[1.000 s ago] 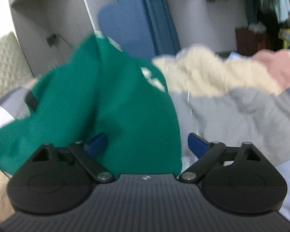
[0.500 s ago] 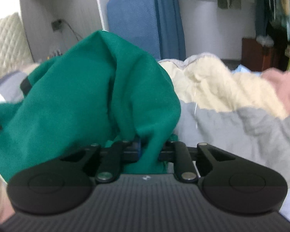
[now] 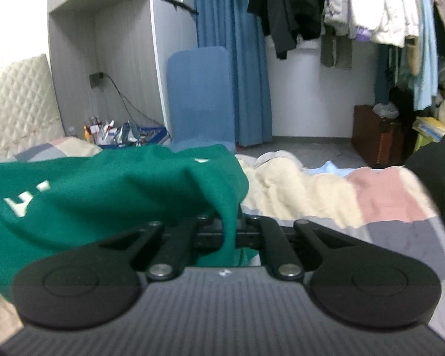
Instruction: Fold large clothes
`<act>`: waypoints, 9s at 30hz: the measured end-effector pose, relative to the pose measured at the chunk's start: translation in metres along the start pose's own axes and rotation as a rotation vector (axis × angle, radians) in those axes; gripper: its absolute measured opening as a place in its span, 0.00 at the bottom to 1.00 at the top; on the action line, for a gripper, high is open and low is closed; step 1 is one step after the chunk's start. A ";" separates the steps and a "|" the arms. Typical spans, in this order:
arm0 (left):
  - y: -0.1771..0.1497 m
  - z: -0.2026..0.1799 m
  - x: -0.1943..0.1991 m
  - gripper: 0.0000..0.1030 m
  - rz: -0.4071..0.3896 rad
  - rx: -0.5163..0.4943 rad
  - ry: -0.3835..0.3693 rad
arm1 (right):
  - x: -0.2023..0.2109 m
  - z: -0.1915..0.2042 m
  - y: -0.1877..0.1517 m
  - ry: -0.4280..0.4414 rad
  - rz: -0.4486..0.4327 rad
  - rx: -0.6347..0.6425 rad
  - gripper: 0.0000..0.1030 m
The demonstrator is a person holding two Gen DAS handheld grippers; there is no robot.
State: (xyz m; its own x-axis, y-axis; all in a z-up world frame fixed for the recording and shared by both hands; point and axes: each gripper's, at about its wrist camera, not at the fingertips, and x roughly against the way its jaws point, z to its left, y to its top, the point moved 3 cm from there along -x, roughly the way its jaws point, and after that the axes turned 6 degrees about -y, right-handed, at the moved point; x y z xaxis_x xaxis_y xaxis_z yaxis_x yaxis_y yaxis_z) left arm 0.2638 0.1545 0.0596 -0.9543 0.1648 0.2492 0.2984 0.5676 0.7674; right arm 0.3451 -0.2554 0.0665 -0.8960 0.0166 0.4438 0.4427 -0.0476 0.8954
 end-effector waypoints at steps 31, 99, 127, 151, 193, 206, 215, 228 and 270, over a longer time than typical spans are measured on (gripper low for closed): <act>-0.130 0.118 0.039 0.21 0.105 -0.021 0.155 | -0.003 -0.004 -0.114 -0.066 0.143 -0.017 0.12; -0.227 0.039 0.024 0.04 0.350 0.181 -0.420 | 0.020 -0.019 -0.173 0.280 0.576 -0.809 0.76; -0.164 0.039 0.090 0.03 0.099 0.234 -0.570 | 0.063 0.006 -0.099 0.583 0.116 -0.458 0.13; 0.045 -0.132 0.329 0.04 -0.256 -0.025 -0.758 | 0.311 -0.019 0.120 0.770 -0.414 -0.237 0.08; -0.052 0.071 -0.276 0.04 0.187 -0.090 -0.133 | -0.173 0.073 0.028 0.289 -0.070 -0.130 0.08; -0.085 0.119 -0.337 0.38 0.311 -0.080 -0.017 | -0.238 0.097 -0.041 0.185 0.063 -0.087 0.13; -0.052 0.078 -0.214 0.57 0.241 -0.126 0.022 | -0.165 0.098 -0.028 0.209 0.040 -0.120 0.56; -0.109 0.039 -0.009 0.57 0.241 -0.192 0.156 | 0.021 0.080 -0.067 0.208 0.064 -0.118 0.56; -0.146 0.131 0.045 0.08 0.287 -0.215 0.532 | -0.005 -0.062 -0.155 -0.160 0.392 -0.176 0.22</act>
State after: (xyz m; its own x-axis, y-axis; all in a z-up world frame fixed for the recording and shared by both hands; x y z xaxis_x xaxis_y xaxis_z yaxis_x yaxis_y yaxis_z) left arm 0.1752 0.1854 -0.1186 -0.7147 -0.1683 0.6789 0.5899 0.3765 0.7143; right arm 0.2786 -0.3098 -0.0768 -0.6388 0.1168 0.7604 0.7221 -0.2500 0.6450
